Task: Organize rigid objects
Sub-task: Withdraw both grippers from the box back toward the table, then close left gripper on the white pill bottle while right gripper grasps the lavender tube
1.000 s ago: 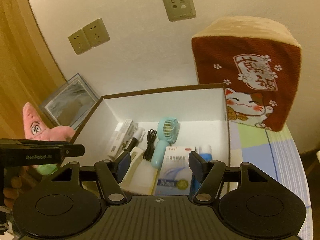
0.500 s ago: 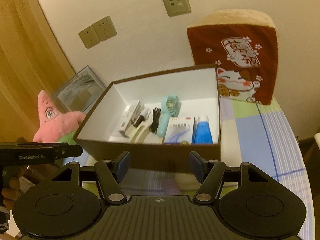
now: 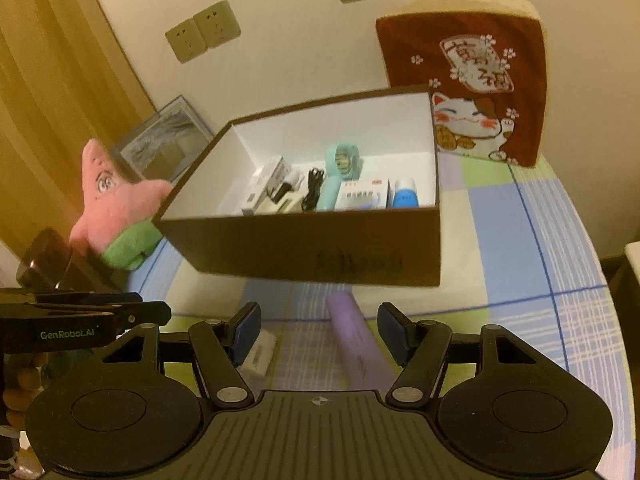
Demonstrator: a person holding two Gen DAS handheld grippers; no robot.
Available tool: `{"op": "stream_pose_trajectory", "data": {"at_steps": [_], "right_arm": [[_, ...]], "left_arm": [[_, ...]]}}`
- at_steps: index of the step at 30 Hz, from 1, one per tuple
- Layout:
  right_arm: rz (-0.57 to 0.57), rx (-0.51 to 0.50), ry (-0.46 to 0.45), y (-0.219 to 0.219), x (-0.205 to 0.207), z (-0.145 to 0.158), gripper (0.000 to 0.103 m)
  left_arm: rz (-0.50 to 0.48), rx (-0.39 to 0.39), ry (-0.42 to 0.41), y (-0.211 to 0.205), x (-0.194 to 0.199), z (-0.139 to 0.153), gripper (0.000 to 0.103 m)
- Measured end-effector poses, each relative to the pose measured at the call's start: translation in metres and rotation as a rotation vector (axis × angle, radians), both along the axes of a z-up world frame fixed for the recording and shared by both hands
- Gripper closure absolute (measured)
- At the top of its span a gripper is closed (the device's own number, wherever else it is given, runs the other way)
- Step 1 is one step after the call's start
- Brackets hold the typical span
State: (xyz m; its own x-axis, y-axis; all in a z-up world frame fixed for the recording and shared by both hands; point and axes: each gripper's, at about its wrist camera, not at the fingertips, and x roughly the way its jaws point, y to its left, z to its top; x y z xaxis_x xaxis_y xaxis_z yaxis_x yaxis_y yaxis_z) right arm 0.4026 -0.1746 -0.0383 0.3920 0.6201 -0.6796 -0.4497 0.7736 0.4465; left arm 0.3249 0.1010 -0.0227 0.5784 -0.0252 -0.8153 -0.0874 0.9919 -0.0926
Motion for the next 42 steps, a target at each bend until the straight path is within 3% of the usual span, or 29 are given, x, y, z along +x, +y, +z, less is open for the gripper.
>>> {"op": "stream_pose_trajectory", "data": {"at_steps": [14, 34, 42], "right_arm": [[0.039, -0.081, 0.078, 0.003, -0.029, -0.038, 0.038], [0.056, -0.158, 0.095, 0.008, -0.03, -0.07, 0.038], [0.061, -0.187, 0.077, 0.009, -0.026, -0.083, 0.038]], "left_arm": [[-0.02, -0.027, 0.086, -0.014, -0.016, -0.034, 0.061], [-0.036, -0.038, 0.155, -0.024, -0.01, -0.066, 0.061], [-0.049, -0.039, 0.146, -0.027, -0.004, -0.078, 0.061]]}}
